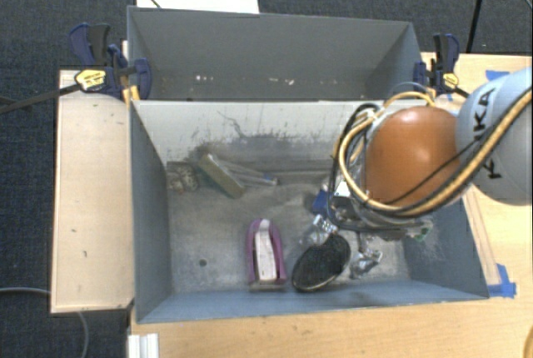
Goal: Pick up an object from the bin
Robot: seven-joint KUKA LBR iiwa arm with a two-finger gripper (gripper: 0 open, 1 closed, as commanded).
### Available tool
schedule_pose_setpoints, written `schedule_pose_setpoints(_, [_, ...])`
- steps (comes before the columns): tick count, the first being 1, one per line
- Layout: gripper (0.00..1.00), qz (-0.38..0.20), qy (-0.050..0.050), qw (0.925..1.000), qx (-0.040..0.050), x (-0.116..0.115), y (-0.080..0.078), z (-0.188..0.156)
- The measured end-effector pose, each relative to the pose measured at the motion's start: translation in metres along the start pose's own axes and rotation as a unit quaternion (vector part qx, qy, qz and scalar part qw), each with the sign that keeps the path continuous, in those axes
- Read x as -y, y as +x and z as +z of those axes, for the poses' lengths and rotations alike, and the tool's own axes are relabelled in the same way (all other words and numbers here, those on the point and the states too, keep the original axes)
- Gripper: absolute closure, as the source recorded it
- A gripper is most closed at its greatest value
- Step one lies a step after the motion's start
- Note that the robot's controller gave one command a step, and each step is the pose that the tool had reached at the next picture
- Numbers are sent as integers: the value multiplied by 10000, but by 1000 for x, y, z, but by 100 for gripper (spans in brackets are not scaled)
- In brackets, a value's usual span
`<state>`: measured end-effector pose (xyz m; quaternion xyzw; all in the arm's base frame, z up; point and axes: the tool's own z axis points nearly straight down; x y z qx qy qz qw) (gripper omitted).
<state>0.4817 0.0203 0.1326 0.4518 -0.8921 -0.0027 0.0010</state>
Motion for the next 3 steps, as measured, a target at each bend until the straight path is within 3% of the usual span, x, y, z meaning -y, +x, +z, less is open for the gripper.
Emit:
schedule_pose_setpoints(1, [0, -744, 13, 9972, -7, -10, -21, 52])
schedule_pose_setpoints(2, [100, -755, 28, 9971, 3, -9, -21, 51])
schedule_pose_setpoints(3, [100, -920, 62, 9957, 23, -4, -19, -74])
